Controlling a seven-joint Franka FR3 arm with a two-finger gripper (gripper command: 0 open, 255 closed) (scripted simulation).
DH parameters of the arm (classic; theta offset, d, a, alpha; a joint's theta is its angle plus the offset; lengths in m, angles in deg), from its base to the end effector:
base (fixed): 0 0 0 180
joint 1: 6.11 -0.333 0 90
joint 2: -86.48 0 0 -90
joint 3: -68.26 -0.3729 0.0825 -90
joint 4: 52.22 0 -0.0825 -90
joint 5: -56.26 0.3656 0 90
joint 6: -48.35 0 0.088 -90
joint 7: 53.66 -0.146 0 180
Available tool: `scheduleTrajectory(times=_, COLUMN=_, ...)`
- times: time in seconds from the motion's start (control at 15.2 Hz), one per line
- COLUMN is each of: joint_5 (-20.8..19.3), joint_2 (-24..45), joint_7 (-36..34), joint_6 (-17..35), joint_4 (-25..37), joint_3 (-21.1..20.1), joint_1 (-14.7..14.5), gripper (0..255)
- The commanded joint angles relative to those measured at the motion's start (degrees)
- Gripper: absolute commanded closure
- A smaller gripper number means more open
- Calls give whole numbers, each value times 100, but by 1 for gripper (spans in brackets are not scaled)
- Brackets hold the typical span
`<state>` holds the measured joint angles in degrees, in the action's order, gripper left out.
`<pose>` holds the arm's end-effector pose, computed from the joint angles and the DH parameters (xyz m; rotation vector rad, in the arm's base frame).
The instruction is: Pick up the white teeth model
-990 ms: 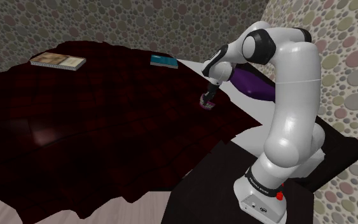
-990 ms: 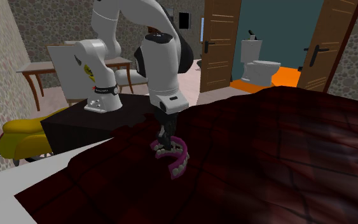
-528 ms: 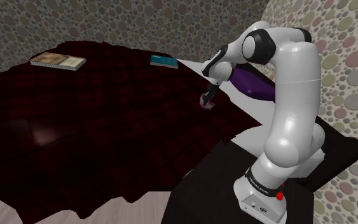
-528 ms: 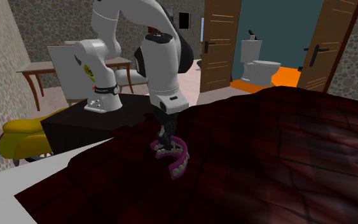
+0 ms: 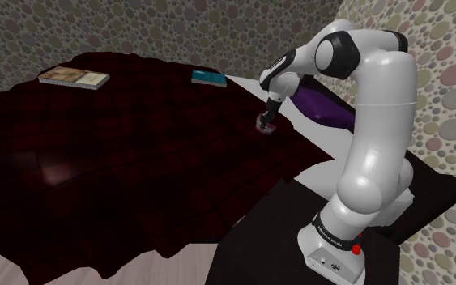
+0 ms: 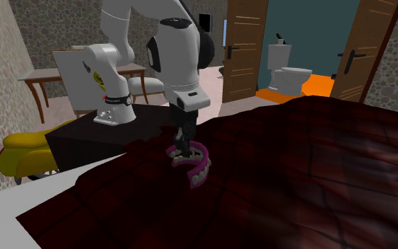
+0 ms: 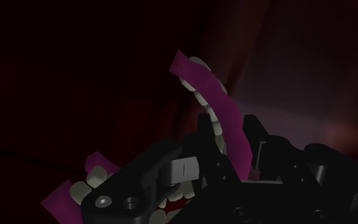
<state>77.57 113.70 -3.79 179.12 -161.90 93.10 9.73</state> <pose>0.5020 -0.3820 0.2855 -3.0524 0.0822 -0.0386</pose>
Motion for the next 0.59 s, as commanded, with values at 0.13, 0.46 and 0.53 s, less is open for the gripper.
scheduleTrajectory(times=0.13, joint_5=-133, joint_2=-201, joint_7=-96, joint_6=-220, joint_4=42, joint_3=78, joint_1=-51, gripper=255)
scheduleTrajectory(times=0.46, joint_5=-268, joint_2=-399, joint_7=-196, joint_6=-454, joint_4=102, joint_3=149, joint_1=-100, gripper=255)
scheduleTrajectory(times=0.53, joint_5=-268, joint_2=-398, joint_7=-196, joint_6=-454, joint_4=103, joint_3=149, joint_1=-100, gripper=255)
